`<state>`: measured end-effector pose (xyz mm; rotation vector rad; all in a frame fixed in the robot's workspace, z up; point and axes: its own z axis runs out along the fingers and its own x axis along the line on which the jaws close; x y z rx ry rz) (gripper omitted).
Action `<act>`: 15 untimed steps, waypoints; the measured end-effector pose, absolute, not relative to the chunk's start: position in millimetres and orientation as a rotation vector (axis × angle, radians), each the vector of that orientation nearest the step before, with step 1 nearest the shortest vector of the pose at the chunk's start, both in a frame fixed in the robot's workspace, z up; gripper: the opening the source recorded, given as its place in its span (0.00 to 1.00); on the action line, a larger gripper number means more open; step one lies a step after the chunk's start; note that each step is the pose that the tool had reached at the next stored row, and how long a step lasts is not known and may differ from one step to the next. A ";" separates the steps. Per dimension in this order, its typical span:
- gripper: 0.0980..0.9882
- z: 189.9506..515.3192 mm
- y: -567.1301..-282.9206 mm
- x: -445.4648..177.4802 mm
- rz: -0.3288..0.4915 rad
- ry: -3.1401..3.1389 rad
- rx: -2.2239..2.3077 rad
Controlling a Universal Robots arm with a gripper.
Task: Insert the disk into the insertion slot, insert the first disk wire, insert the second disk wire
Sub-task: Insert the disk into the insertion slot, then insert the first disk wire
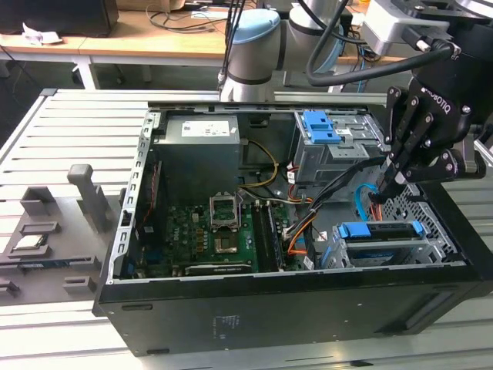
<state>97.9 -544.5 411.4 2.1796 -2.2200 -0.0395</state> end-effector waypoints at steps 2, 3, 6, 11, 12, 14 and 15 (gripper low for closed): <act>0.01 411.5 -544.5 98.0 -0.039 -2.220 2.180; 0.01 411.4 -544.5 98.0 -0.039 -2.220 2.180; 0.01 410.3 -541.2 101.2 -0.039 -2.220 2.180; 0.01 401.7 -525.9 119.3 -0.038 -2.216 2.176; 0.01 399.3 -522.6 125.1 -0.037 -2.215 2.175; 0.01 394.3 -516.8 133.8 -0.037 -2.213 2.172; 0.01 390.3 -513.0 137.3 -0.036 -2.212 2.172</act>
